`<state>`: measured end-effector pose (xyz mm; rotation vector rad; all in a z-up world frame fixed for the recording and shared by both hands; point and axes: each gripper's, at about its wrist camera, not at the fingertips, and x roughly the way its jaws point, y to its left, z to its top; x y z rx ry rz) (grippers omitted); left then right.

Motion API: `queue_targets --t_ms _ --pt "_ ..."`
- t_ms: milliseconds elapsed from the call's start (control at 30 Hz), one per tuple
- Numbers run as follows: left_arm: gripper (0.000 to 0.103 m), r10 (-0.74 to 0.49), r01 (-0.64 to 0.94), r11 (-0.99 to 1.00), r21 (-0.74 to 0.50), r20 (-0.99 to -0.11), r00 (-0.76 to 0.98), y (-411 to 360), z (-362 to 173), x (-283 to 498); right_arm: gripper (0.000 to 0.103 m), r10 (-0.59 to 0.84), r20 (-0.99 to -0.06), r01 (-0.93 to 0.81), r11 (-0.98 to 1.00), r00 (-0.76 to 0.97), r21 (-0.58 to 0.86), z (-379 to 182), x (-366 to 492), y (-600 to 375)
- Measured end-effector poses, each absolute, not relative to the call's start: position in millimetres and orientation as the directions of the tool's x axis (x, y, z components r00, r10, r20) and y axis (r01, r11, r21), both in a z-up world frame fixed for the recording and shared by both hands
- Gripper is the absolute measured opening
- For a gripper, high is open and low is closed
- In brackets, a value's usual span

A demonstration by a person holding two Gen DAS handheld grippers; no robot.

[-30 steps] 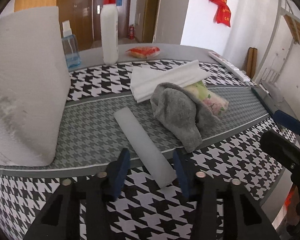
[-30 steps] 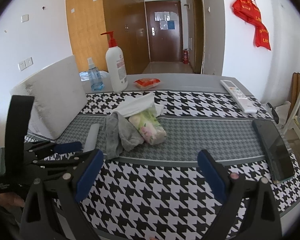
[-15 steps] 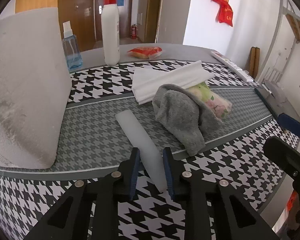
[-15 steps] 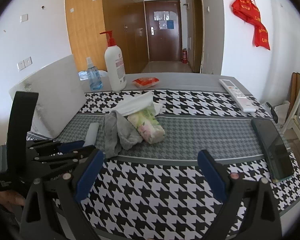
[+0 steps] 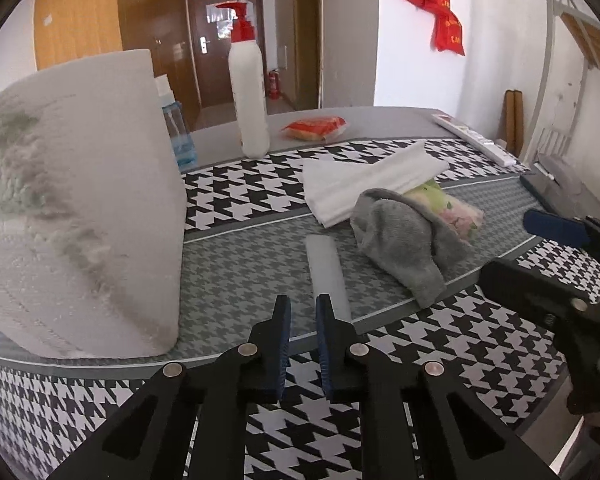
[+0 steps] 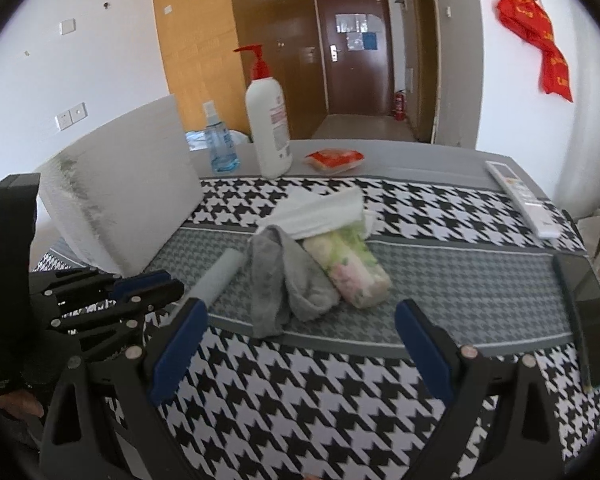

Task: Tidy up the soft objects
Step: 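Grasp the grey sock with the right gripper while left gripper holds the strip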

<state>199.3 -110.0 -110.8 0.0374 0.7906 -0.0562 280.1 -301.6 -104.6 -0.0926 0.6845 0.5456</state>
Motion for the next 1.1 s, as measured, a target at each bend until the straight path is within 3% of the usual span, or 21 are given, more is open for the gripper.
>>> queue_targets --t_ms 100,167,300,833,1033,1100 --pt "0.014 -0.079 0.095 0.995 -0.017 -0.704 0.706 -109.8 -109.2 196.9 0.095 0.463 -0.625 -0.523 0.846 0.628 0.101 -105.2 283.1 -295.4" --pt "0.015 -0.087 0.111 0.994 -0.011 -0.701 0.708 -112.8 -108.7 196.2 0.084 0.472 -0.626 -0.532 0.84 0.621 0.106 -105.5 285.8 -292.7" --pt "0.016 -0.075 0.105 0.994 0.0 -0.708 0.702 -112.8 -109.9 197.7 0.076 0.472 -0.64 -0.538 0.836 0.606 0.107 -108.8 293.4 -288.7" --pt "0.017 -0.076 0.104 0.995 -0.006 -0.729 0.681 -108.8 -116.6 200.4 0.058 0.458 -0.698 -0.571 0.816 0.55 0.085 -125.4 310.9 -266.7" --pt "0.017 -0.079 0.109 0.994 -0.007 -0.734 0.674 -110.2 -118.8 200.7 0.039 0.434 -0.719 -0.555 0.828 0.544 0.08 -130.6 316.5 -268.3" --pt "0.017 -0.079 0.11 0.994 -0.005 -0.734 0.675 -110.9 -118.5 200.7 0.026 0.425 -0.728 -0.552 0.83 0.537 0.078 -132.9 318.4 -268.1"
